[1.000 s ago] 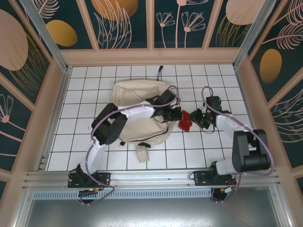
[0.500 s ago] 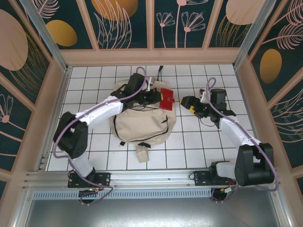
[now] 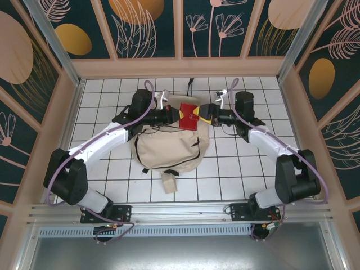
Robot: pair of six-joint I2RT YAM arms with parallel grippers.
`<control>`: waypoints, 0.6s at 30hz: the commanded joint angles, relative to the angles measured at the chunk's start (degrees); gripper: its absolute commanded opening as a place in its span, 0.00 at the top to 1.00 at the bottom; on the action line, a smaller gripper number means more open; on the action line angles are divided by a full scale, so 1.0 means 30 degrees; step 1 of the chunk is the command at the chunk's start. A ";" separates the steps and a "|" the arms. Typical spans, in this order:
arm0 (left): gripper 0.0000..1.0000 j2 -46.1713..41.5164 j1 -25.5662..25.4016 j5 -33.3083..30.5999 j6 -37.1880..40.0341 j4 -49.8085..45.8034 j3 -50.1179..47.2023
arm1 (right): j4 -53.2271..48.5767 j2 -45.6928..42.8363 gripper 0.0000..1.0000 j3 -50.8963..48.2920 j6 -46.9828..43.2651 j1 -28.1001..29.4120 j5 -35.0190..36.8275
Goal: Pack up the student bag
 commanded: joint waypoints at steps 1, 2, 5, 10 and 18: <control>1.00 -0.0480 0.0242 0.1263 -0.1081 0.2020 -0.0378 | 0.1058 0.0991 0.27 0.1081 0.0303 0.0472 -0.1674; 1.00 -0.0464 0.0265 0.1334 -0.1305 0.2209 -0.0424 | 0.1393 0.1132 0.30 0.1099 0.0516 0.0514 -0.1804; 1.00 -0.0327 0.0432 0.1398 -0.1683 0.2402 -0.0470 | 0.2384 0.1242 0.36 0.0916 0.1147 0.0597 -0.2069; 0.99 -0.0144 0.0884 0.1631 -0.2292 0.2728 -0.0816 | 0.3038 0.0914 0.68 0.0459 0.1803 0.0598 -0.1949; 0.37 -0.0976 0.1435 -0.3252 -0.0844 -0.0875 -0.1131 | 0.0001 0.0190 0.95 0.0249 0.2131 0.0994 0.1257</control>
